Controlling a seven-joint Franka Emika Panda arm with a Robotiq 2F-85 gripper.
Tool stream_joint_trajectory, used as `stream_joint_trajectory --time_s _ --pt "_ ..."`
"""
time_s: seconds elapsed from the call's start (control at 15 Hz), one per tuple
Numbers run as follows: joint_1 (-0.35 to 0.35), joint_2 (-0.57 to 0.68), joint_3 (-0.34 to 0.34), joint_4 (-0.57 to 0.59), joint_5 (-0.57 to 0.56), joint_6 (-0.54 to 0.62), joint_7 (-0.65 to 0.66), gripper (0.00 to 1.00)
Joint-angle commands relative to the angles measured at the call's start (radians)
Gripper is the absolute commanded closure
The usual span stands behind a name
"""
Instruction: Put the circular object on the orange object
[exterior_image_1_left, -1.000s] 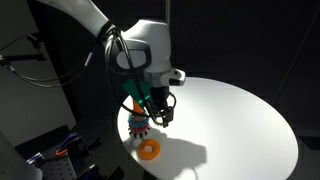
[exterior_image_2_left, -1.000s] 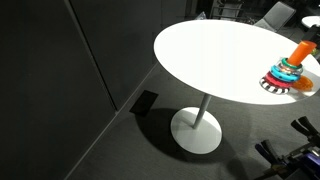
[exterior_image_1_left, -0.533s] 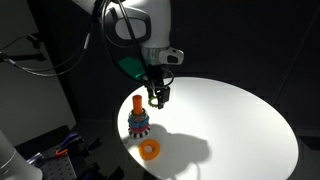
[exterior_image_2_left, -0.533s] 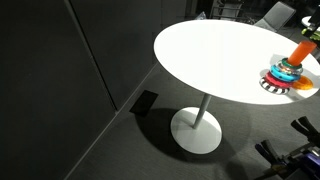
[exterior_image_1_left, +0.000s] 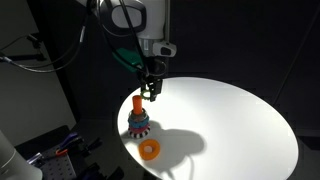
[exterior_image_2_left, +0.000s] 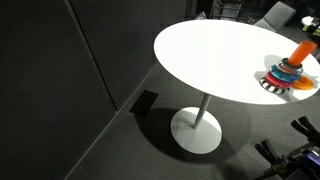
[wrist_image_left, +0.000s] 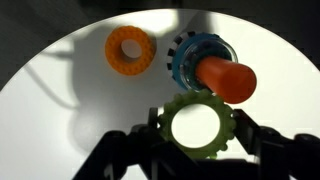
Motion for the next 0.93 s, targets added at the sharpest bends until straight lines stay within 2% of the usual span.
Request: stream_joint_trajectory --time_s 0.0,0.87 --pt "0.007 -0.015 0.006 0.01 0.011 -0.049 0.017 0.51" --pt "0.023 -0.011 0.014 -0.011 0.018 -0.1 0.011 0.51"
